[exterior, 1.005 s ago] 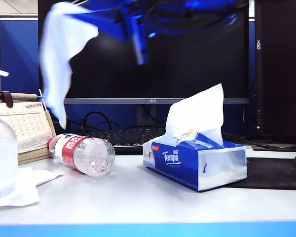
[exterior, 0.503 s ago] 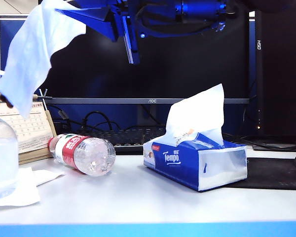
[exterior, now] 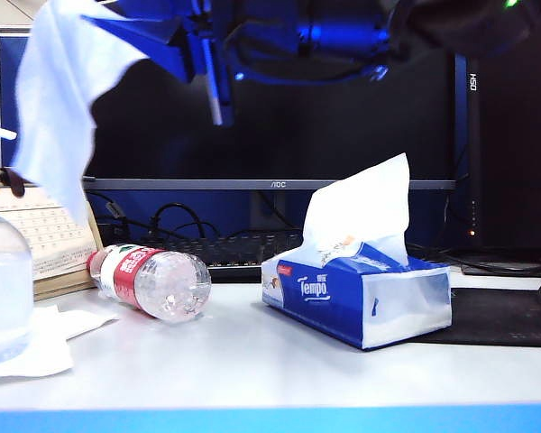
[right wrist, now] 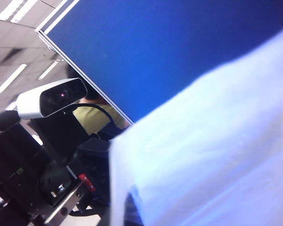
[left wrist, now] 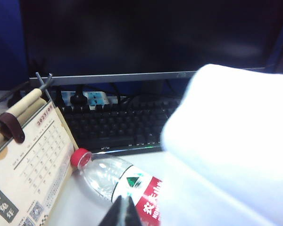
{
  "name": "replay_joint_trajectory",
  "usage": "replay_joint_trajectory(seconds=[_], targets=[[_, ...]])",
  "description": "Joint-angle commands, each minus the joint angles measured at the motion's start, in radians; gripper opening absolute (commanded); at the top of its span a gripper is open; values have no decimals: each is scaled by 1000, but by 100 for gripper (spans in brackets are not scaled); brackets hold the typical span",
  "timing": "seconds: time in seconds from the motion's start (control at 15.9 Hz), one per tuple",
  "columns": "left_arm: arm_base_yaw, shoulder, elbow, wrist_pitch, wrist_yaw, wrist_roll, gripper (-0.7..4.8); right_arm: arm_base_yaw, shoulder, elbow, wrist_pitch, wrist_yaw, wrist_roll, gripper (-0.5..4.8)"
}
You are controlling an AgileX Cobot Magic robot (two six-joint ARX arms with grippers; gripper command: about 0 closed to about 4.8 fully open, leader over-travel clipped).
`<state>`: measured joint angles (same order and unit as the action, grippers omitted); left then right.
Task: Pull out a tissue from the tissue dispenser, then press the switch of the alcohol sanitizer bottle to drop some sanitizer on the paper tissue, and finally place the treated tissue on the table.
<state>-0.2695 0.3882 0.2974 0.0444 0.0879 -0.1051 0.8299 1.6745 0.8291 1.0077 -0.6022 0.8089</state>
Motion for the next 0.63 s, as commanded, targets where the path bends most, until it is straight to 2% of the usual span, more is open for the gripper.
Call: replay_joint_trajectory(seconds=[0.06,0.5,0.63], targets=[[0,0,3,-6,5,0,-5,23,36,3,52,-2,34,-6],[3,0,3,-37,7,35,-5,55,119,3,242,2,66,-6],[3,0,3,-37,34,45,-5,60,149,3,290,1,96,-6]])
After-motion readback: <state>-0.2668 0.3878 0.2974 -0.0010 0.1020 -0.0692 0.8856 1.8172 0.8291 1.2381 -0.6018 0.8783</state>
